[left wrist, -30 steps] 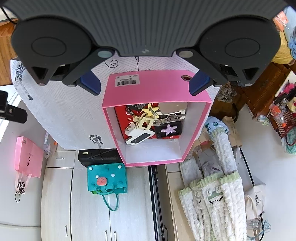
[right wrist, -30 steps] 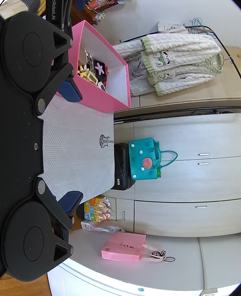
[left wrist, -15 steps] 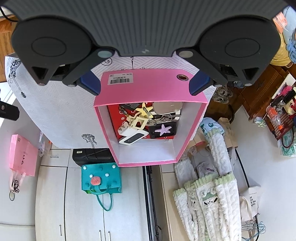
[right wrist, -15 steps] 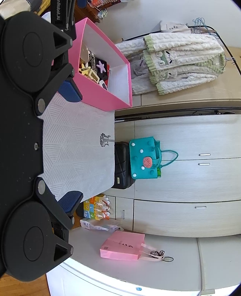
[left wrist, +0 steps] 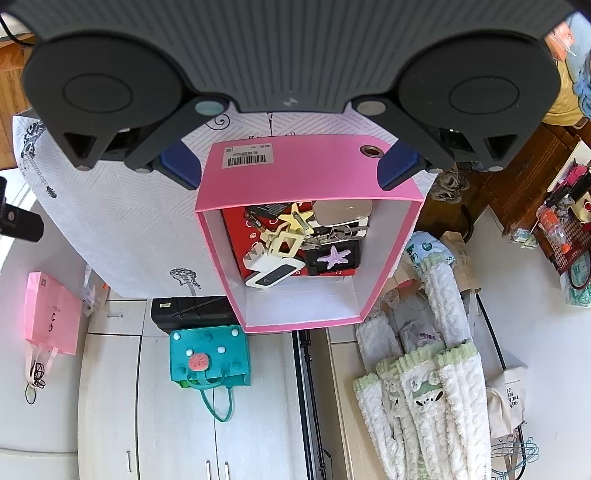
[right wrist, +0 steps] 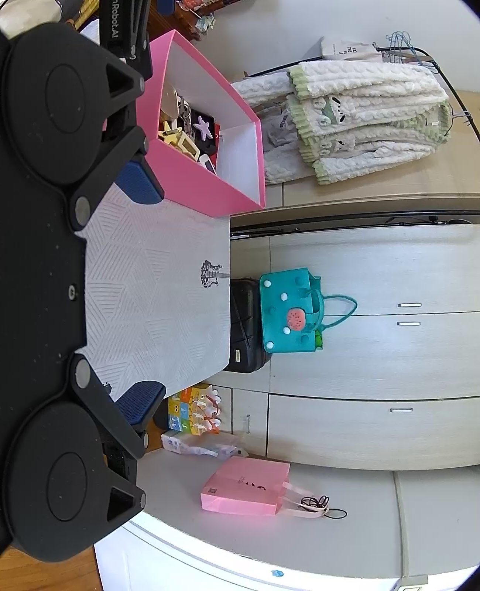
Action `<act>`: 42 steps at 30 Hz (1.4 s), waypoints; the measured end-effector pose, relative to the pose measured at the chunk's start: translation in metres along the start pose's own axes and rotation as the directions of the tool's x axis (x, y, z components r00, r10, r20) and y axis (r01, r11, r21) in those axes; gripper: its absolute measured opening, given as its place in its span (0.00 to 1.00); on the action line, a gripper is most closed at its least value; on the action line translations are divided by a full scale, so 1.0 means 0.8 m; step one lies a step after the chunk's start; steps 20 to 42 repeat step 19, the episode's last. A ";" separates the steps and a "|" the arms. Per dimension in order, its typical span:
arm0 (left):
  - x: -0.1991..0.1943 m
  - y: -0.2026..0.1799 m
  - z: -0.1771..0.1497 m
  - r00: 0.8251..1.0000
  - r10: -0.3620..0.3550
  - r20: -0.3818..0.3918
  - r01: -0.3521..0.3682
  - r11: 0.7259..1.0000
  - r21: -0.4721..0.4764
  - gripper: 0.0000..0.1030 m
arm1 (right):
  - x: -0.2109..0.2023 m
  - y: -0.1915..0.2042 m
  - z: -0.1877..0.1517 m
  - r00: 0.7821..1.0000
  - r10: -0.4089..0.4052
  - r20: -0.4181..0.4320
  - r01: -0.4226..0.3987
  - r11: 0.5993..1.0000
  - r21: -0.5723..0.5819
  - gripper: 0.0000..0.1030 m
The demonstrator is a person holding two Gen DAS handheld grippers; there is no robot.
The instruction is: Organize rigid objects
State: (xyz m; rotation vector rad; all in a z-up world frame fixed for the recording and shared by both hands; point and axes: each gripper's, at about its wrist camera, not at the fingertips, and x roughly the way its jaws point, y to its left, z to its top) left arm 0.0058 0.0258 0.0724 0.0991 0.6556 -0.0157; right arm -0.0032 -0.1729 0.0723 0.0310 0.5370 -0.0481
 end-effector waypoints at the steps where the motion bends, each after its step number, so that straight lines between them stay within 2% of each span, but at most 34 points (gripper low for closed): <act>1: 0.000 0.000 0.000 1.000 0.000 -0.002 0.000 1.000 -0.001 1.00 | 0.000 0.001 0.000 1.000 0.000 0.000 0.000 1.000 -0.001 1.00; 11: -0.006 0.000 -0.001 1.000 0.013 0.023 -0.013 1.000 -0.012 1.00 | 0.001 0.002 -0.002 1.000 -0.001 -0.003 0.001 1.000 -0.007 1.00; 42: -0.008 0.002 -0.001 1.000 0.014 0.024 -0.014 1.000 -0.011 1.00 | 0.002 0.002 -0.002 1.000 -0.003 -0.004 0.003 1.000 -0.006 1.00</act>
